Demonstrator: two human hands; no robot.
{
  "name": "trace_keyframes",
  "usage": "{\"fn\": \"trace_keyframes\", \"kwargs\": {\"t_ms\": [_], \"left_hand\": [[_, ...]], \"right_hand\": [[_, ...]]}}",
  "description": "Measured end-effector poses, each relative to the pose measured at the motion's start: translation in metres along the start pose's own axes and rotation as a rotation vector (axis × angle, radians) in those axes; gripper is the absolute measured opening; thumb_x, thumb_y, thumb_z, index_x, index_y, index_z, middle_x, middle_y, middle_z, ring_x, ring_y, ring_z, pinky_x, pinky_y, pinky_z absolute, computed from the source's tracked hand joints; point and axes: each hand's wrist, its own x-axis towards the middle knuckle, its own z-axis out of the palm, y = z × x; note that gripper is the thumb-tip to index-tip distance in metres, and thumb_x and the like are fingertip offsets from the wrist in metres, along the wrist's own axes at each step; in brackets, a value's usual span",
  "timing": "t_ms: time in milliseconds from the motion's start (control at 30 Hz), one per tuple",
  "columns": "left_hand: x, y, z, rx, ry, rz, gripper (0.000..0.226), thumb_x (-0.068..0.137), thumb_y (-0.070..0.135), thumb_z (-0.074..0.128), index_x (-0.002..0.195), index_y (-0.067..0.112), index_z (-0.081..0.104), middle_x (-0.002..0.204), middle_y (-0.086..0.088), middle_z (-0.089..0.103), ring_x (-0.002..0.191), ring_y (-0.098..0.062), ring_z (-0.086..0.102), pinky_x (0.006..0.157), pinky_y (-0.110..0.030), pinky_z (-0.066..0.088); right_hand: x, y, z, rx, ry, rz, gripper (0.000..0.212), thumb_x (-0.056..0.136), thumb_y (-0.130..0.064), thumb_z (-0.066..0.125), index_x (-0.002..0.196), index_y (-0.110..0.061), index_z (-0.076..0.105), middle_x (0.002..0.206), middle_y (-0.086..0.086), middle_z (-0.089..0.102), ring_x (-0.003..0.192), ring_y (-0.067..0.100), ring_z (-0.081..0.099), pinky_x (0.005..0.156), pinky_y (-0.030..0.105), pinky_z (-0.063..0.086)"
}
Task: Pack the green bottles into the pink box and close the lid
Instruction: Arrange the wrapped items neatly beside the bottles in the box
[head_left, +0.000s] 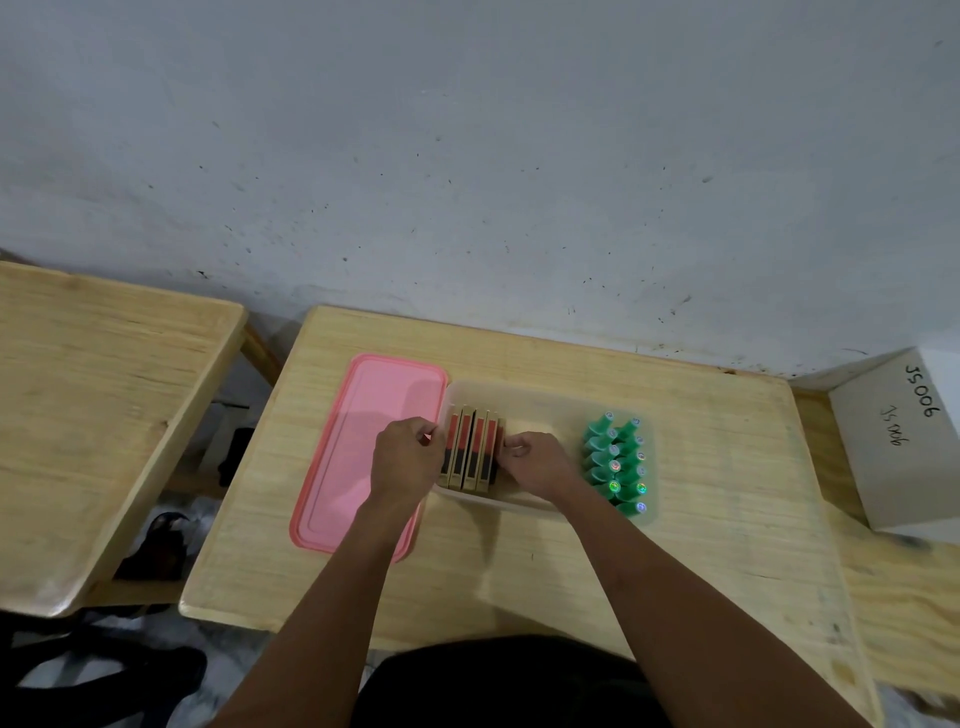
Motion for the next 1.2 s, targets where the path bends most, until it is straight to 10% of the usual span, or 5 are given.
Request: {"fn": "trace_keyframes", "kwargs": {"t_ms": [567, 1200], "left_hand": [[0.001, -0.001, 0.002, 0.004, 0.024, -0.003, 0.017, 0.092, 0.013, 0.058, 0.091, 0.006, 0.073, 0.086, -0.009, 0.073, 0.075, -0.017, 0.065, 0.087, -0.032, 0.055], [0.002, -0.003, 0.002, 0.039, 0.023, -0.007, 0.019, 0.093, 0.015, 0.057, 0.094, 0.004, 0.073, 0.089, -0.011, 0.074, 0.074, -0.015, 0.063, 0.086, -0.031, 0.054]], "right_hand": [[-0.013, -0.013, 0.011, 0.047, 0.035, -0.053, 0.035, 0.091, -0.033, 0.065, 0.124, -0.026, 0.059, 0.117, 0.003, 0.069, 0.101, 0.020, 0.066, 0.093, 0.044, 0.052], [-0.017, -0.009, -0.002, 0.096, 0.008, -0.049, 0.038, 0.093, -0.026, 0.063, 0.129, -0.017, 0.054, 0.118, 0.008, 0.066, 0.099, 0.017, 0.060, 0.085, 0.029, 0.046]]}}
